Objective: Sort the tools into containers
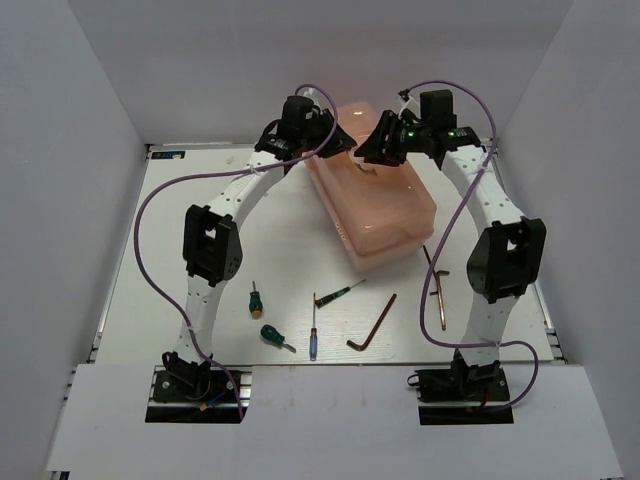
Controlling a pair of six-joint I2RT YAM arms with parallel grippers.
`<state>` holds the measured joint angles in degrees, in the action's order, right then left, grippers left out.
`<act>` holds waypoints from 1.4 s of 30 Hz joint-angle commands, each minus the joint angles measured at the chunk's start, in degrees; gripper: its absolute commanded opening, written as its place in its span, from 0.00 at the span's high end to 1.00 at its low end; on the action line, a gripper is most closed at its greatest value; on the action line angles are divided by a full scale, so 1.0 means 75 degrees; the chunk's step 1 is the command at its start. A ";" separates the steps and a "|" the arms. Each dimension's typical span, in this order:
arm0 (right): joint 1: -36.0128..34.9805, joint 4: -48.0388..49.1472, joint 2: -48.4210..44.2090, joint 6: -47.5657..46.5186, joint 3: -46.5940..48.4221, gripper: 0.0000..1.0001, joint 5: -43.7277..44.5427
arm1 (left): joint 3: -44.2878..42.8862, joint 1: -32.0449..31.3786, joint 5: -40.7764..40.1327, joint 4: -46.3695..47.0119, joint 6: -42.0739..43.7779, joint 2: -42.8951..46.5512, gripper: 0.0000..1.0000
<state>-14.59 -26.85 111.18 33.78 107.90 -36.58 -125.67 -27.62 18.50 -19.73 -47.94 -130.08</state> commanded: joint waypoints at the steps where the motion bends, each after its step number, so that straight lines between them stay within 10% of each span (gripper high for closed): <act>1: 0.0152 -0.0906 -0.1016 -0.1209 0.0485 0.50 0.0583 | -0.0400 -0.0080 0.0334 -0.0440 0.0181 -0.0011 0.80; 6: 0.0339 -0.1108 -0.2001 -0.2673 -0.0473 0.45 0.3909 | -0.0471 0.0002 0.0404 -0.0522 0.0181 -0.0082 0.89; 11: 0.0784 -0.0697 -0.2226 -0.3437 -0.1085 0.40 0.4842 | -0.0751 0.0073 0.0544 -0.0522 0.0111 -0.0221 1.00; 22: 0.2095 -0.0228 -0.1325 -0.3368 -0.1895 0.36 0.3999 | -0.1303 0.0564 0.1211 -0.0522 -0.0182 -0.0164 1.00; 42: 0.3422 0.1646 0.0398 -0.1049 -0.2199 0.31 -0.1333 | 0.0536 0.1806 0.2254 -0.0394 0.0170 0.1231 1.00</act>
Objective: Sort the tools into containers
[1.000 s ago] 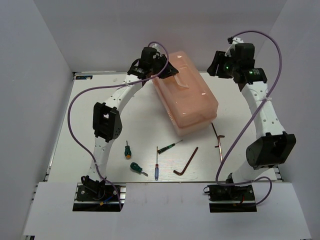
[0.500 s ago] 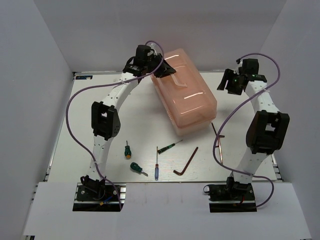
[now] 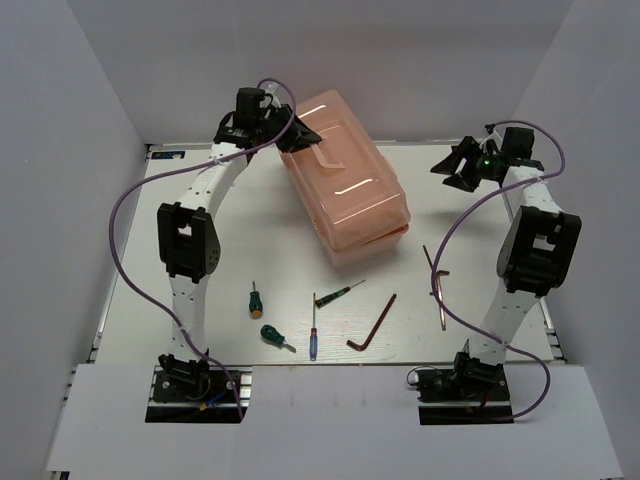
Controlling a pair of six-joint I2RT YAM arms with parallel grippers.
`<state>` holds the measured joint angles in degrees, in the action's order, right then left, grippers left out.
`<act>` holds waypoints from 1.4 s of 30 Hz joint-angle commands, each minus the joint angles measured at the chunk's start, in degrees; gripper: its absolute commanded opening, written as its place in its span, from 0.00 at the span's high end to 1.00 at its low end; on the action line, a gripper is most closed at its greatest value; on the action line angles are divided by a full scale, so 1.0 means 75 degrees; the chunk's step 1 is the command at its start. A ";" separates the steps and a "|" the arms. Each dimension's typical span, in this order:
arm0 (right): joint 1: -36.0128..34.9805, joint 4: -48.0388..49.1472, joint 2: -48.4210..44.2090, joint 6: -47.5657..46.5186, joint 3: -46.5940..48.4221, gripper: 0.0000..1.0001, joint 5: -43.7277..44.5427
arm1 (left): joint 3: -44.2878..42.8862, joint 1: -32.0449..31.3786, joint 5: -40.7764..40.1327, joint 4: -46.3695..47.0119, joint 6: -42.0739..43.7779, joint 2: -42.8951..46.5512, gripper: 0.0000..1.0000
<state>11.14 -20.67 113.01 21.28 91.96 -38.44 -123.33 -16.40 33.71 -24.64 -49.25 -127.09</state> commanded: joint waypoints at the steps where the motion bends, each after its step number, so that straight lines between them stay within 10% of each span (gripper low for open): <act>1: -0.0031 0.0926 0.0201 0.0666 -0.0028 0.31 -0.1295 | 0.0387 0.0312 0.0332 0.0471 0.0345 0.0901 1.00; 30: -0.1731 0.1186 0.3365 0.1053 0.3136 0.33 -0.1344 | 0.0483 0.0382 0.1552 0.0743 0.0333 0.0445 1.00; 39: -0.1965 0.1852 0.3751 0.1334 0.3066 0.60 -0.1965 | 0.0634 0.0382 0.1692 0.0743 0.0333 0.0445 1.00; 42: -0.1977 0.2215 0.3741 0.1546 0.2926 0.88 -0.2223 | 0.0729 0.0382 0.1762 0.0743 0.0403 0.0585 1.00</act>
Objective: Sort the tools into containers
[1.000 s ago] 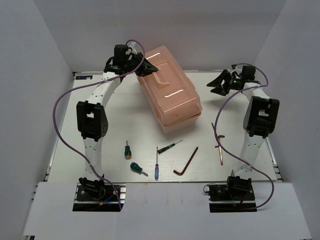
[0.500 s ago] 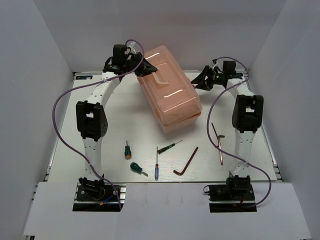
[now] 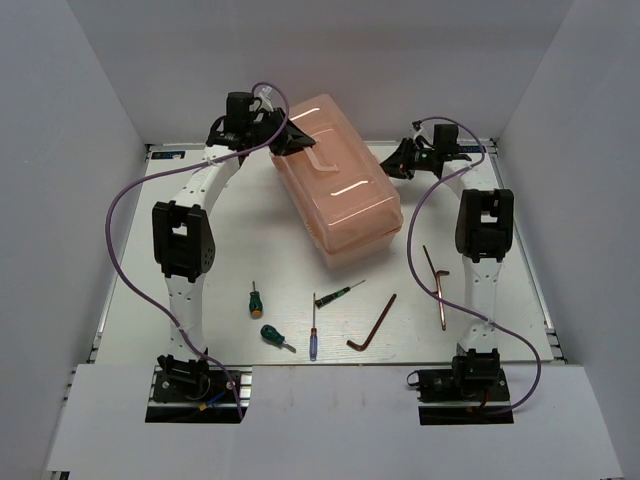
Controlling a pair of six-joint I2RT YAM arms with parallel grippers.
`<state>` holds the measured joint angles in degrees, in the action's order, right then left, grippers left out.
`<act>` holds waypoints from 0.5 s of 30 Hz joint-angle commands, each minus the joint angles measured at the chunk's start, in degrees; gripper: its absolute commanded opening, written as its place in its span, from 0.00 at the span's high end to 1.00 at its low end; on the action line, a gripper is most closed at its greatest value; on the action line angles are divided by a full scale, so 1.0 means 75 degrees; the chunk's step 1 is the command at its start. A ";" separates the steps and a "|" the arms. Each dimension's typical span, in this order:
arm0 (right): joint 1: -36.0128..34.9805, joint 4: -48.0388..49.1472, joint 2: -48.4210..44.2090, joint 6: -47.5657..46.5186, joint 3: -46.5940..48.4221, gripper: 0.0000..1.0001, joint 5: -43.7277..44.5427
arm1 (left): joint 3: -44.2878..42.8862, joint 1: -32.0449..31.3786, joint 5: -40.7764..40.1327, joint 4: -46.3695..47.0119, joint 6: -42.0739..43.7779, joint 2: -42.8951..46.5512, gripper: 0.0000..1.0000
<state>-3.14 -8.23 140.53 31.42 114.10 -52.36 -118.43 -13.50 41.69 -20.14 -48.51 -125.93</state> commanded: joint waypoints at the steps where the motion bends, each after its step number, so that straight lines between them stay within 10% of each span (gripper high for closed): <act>1: -0.0097 0.0721 0.0013 0.0252 -0.0096 0.95 -0.0297 | 0.0076 -0.0005 0.0699 0.0143 0.0304 0.0431 1.00; 15: 0.0793 0.1425 -0.1404 0.0205 -0.1538 1.00 0.0934 | 0.0450 0.0428 0.1061 0.0541 0.0070 0.1122 1.00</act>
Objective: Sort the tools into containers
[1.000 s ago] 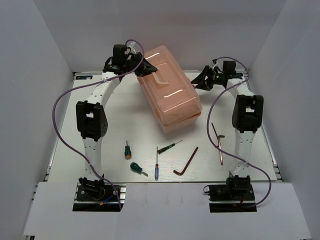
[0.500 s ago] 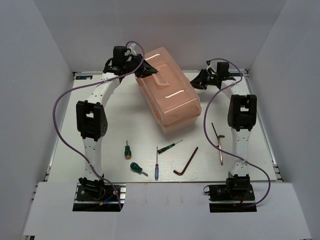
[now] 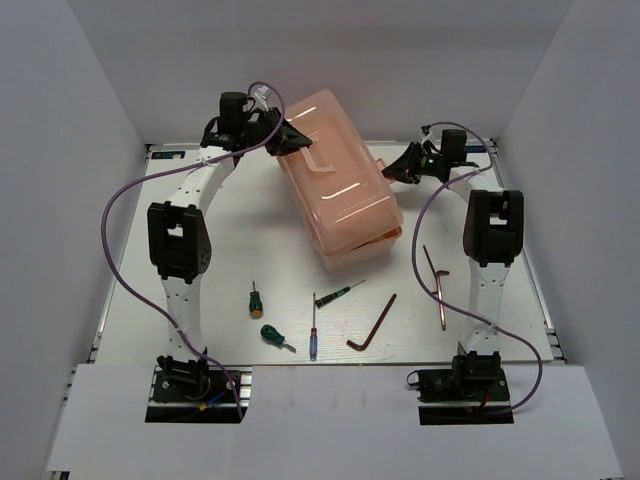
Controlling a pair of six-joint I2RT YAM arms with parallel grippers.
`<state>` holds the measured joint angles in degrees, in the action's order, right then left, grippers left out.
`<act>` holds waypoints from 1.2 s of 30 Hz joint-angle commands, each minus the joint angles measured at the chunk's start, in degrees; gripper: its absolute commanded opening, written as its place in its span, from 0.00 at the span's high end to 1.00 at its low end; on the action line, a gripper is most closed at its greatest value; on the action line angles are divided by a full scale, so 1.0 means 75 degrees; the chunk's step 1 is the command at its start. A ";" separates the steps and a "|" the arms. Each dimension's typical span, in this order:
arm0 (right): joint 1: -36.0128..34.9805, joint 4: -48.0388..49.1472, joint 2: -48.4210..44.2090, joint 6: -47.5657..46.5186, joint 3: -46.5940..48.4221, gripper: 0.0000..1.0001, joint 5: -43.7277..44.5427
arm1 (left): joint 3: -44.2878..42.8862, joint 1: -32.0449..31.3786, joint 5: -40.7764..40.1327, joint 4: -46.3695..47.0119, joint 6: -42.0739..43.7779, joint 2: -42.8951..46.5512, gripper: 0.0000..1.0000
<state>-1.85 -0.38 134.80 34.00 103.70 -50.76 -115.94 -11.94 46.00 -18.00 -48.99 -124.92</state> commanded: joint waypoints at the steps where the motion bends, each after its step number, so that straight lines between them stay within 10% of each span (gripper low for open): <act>1: 0.0795 0.0391 -0.0665 -0.0069 -0.0197 1.00 0.0745 | 0.0119 0.0291 0.0488 0.0325 0.0134 0.1070 1.00; 36: 0.2707 0.1118 -0.2071 0.0201 -0.2845 1.00 0.0417 | 0.2884 0.1850 0.0781 0.1287 -0.0007 0.1728 1.00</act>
<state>14.76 5.13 122.89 34.59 83.44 -51.18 -94.00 -2.20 49.43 -12.43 -49.95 -116.42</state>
